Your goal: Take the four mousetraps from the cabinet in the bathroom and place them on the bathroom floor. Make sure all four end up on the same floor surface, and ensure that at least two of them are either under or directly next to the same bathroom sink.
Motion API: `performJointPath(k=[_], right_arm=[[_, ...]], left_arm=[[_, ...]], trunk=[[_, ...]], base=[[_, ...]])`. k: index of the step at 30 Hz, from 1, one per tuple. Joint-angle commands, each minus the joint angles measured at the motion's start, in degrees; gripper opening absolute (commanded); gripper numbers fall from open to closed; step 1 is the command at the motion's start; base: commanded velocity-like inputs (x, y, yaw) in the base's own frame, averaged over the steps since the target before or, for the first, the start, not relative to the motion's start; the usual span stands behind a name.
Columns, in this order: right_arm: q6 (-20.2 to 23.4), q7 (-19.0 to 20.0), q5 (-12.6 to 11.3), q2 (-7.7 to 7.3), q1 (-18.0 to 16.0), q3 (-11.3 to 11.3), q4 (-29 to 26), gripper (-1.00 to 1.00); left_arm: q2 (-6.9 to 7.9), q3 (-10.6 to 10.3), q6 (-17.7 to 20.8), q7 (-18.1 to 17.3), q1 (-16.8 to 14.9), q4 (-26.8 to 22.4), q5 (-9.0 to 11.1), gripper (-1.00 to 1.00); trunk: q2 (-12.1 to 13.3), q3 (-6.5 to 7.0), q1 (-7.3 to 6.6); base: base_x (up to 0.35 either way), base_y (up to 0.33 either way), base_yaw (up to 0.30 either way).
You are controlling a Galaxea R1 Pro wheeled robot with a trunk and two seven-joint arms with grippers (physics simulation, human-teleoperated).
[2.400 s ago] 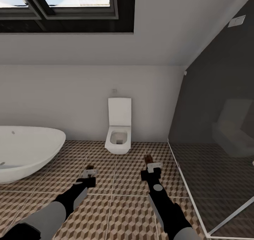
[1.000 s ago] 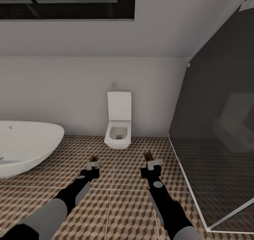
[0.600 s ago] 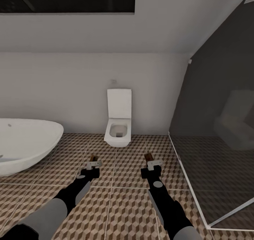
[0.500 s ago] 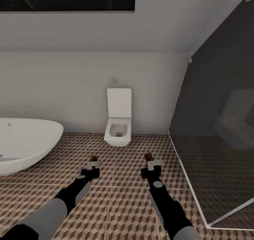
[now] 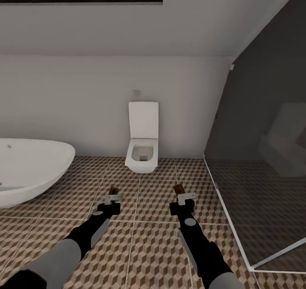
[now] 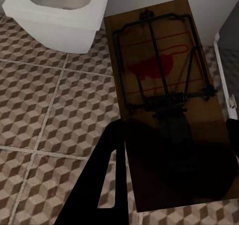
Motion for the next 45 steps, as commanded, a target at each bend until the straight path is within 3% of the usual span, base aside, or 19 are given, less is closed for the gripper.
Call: performJointPath(k=[1, 27, 45], right_arm=[[0.5, -0.3, 0.6, 0.0, 0.0, 0.1, -0.1, -1.0], [0.5, -0.3, 0.6, 0.0, 0.0, 0.1, -0.2, -1.0], [0.5, -0.3, 0.6, 0.0, 0.0, 0.1, -0.2, -1.0]], left_arm=[[0.08, -0.5, 0.3, 0.6, 0.0, -0.2, 0.2, -1.0], [-0.08, -0.6, 0.3, 0.6, 0.0, -0.2, 0.3, -1.0], [-0.1, -1.9, 0.3, 0.6, 0.0, -0.2, 0.3, -1.0]], trunk=[[-0.5, -0.34, 0.23], [-10.9, -7.35, 5.94], [-18.1, -12.2, 9.9]], base=[[0.0, 0.0, 0.0], [0.0, 0.0, 0.0], [0.0, 0.0, 0.0]])
